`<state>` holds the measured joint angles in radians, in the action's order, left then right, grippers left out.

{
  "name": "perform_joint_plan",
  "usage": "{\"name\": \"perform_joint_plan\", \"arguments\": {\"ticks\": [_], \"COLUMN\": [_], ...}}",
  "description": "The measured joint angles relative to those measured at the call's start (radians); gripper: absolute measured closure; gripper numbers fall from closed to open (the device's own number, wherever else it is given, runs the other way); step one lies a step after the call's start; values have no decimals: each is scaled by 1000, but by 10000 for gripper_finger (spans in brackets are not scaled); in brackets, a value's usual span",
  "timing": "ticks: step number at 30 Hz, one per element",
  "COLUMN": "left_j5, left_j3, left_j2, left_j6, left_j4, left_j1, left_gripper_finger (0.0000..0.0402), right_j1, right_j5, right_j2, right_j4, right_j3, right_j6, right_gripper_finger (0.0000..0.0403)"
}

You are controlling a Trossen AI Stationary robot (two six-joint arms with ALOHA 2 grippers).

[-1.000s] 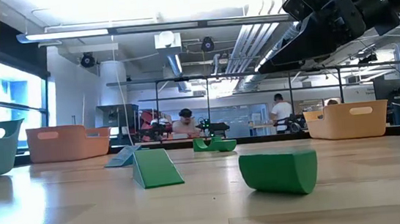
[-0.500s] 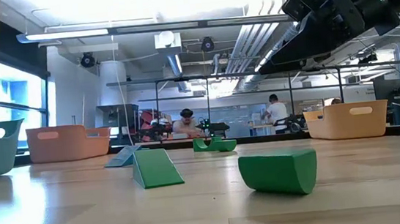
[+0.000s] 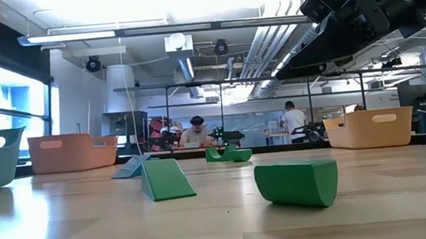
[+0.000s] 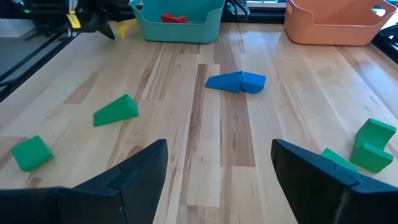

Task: Sort blocks by size
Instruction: Put the yellow arch block into the blue bin

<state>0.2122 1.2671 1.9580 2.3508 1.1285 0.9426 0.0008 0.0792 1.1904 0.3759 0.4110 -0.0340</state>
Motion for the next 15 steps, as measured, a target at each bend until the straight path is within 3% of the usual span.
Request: {"name": "perform_joint_plan", "arguments": {"ticks": [10,15], "left_j5": [-11,-69], "left_j3": [-81,-69], "left_j2": [-35,-32], "left_j6": [-17,-115], "left_j4": [-37,-71], "left_j1": [-14,-10], "left_gripper_finger": [163,163], "right_j1": [0,0], "right_j5": [0,0], "right_j2": [0,0], "right_j4": [-16,-21], "right_j3": [0,0], "right_j6": [34,37], "right_gripper_finger": [122,122]}}
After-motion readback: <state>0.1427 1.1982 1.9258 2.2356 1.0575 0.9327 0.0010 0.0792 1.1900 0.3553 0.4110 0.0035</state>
